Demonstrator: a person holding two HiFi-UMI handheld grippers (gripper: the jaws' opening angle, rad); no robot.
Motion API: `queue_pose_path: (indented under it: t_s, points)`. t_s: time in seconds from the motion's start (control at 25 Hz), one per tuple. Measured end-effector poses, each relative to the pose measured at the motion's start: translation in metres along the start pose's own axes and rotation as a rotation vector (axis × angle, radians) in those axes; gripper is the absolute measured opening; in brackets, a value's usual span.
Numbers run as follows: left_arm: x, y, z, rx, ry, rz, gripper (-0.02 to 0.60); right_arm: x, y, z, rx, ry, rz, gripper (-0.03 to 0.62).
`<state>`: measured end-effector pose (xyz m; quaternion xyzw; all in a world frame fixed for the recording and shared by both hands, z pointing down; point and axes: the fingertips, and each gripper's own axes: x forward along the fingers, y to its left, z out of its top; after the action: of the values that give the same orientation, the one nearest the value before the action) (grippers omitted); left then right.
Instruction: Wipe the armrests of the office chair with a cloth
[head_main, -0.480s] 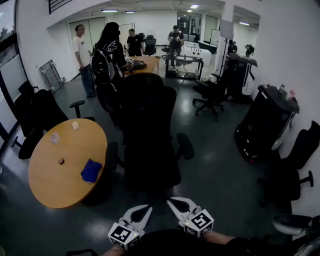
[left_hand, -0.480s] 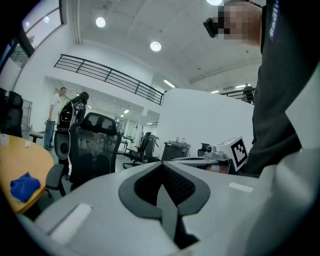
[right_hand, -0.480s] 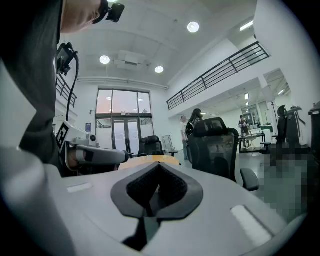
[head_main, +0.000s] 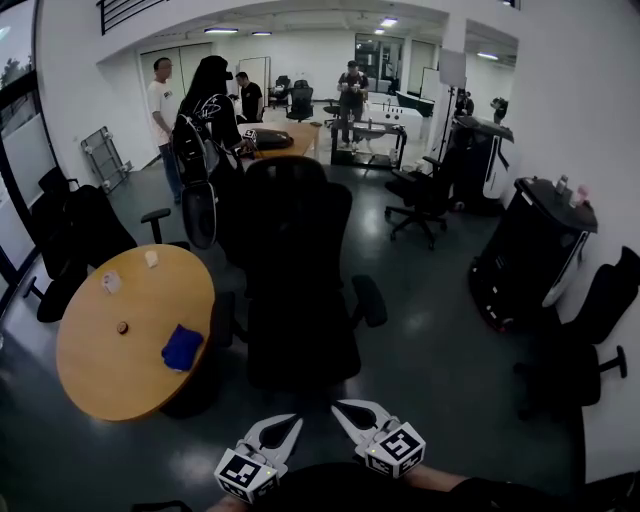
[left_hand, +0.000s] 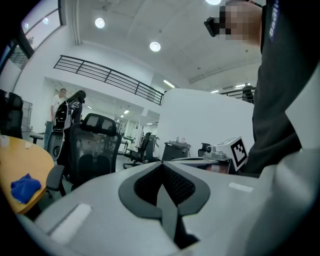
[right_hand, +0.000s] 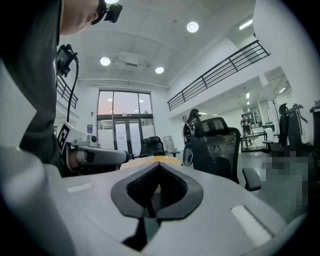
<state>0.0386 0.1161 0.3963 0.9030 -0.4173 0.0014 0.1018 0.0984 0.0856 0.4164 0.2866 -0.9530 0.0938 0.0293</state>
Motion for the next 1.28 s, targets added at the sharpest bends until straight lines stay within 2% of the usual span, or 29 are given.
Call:
queue_pose_path:
  t_s: [0.32,0.6,0.84,1.28]
  points:
    - [0.001,0.001,-0.005,0.005,0.010,0.005,0.020,0.001,0.001,-0.003,0.021,-0.011,0.025,0.005]
    - [0.009,-0.003,-0.005,-0.012,0.023,0.049,0.020,0.002,-0.005,-0.009,0.035,0.003,0.085,0.005]
    - [0.016,-0.001,-0.004,-0.028,0.032,0.148,0.020,0.000,-0.015,-0.012,0.068,0.008,0.157,0.005]
    - [0.052,-0.007,-0.010,-0.064,0.055,0.260,0.020,-0.009,-0.056,-0.032,0.131,0.043,0.227,0.005]
